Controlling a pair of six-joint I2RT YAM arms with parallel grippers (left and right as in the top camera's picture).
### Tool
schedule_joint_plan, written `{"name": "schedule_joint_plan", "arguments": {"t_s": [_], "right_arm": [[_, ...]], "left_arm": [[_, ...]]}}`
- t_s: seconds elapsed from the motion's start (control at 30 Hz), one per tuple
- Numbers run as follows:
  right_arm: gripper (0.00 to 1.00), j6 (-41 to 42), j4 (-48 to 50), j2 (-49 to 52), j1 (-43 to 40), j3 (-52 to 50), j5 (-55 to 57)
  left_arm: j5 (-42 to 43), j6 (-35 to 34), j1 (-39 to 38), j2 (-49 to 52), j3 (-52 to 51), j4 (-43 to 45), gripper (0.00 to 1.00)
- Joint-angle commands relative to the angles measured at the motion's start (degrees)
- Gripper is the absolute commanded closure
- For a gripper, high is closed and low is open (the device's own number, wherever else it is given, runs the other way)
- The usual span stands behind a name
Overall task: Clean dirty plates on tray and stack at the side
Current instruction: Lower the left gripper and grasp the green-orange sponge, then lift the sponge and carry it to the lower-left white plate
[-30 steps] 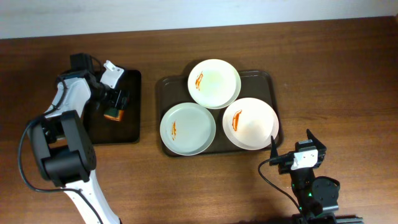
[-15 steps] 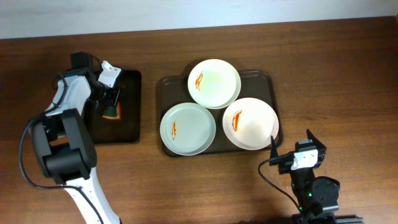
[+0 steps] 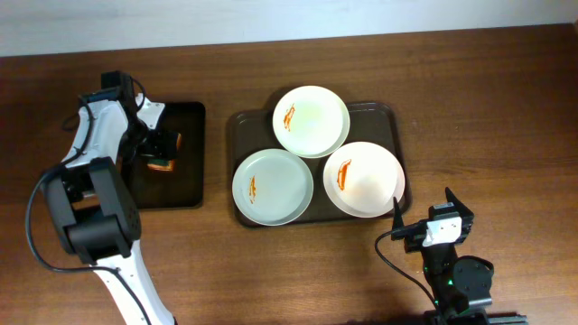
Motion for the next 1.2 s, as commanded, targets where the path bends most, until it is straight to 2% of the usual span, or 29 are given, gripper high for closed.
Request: {"name": "schedule_joint_plan", "arguments": {"t_s": [0.0,0.03,0.07,0.1,0.13,0.17,0.33,0.43,0.53,0.67,0.77,0.9,1.0,1.1,1.17], "right_arm": [[0.02,-0.1,-0.3,-0.2,0.4,-0.3,0.5],[0.02,-0.1,-0.3,-0.2,0.4,-0.3,0.5],[0.02,-0.1,-0.3,-0.2,0.4,-0.3,0.5],[0.02,-0.2,-0.3,-0.2,0.4,-0.3,0.5],[0.02,-0.2,-0.3,-0.2,0.4,-0.3,0.5],[0.02,-0.2,-0.3,-0.2,0.4,-0.3,0.5],[0.02,-0.1,-0.3,-0.2,0.4,-0.3,0.5],[0.02,-0.2,-0.3,-0.2,0.4,-0.3,0.5],[0.02,-0.1,-0.3,-0.2,0.4,-0.3,0.5],[0.02,-0.2,-0.3,-0.2,0.4,-0.3,0.5],[0.01,-0.1,-0.3,-0.2,0.4,-0.3,0.5],[0.02,-0.1,-0.3,-0.2,0.4,-0.3,0.5],[0.02,-0.2,-0.3,-0.2,0.4,-0.3,0.5],[0.02,-0.2,-0.3,-0.2,0.4,-0.3,0.5],[0.02,-0.1,-0.3,-0.2,0.4,-0.3,0.5]], "left_arm": [[-0.3,0.6,0.1,2.7,-0.7,-0.2,0.20],[0.7,1.2,0.1,2.8,-0.7,-0.2,0.23],[1.7,1.6,0.1,2.8,-0.7,-0.1,0.30],[1.6,1.6,0.1,2.7,-0.7,-0.1,0.60],[1.6,1.6,0.1,2.7,-0.7,-0.2,0.84],[1.6,1.6,0.1,2.7,-0.7,-0.2,0.99],[1.7,-3.2,0.1,2.0,5.7,-7.1,1.00],[3.1,-6.4,0.1,1.8,16.9,-17.9,1.00],[9.8,-6.4,0.1,1.8,27.6,-26.5,1.00],[12.4,-7.9,0.1,1.8,37.6,-33.9,1.00],[11.3,-7.9,0.1,2.1,38.0,-35.3,1.00],[9.7,-8.6,0.1,2.4,28.1,-30.4,1.00],[17.5,-9.6,0.0,2.4,20.4,-29.2,1.00],[18.4,-9.6,0.2,2.0,20.5,-31.3,1.00],[18.4,-9.6,0.6,1.6,25.1,-35.8,1.00]]}}
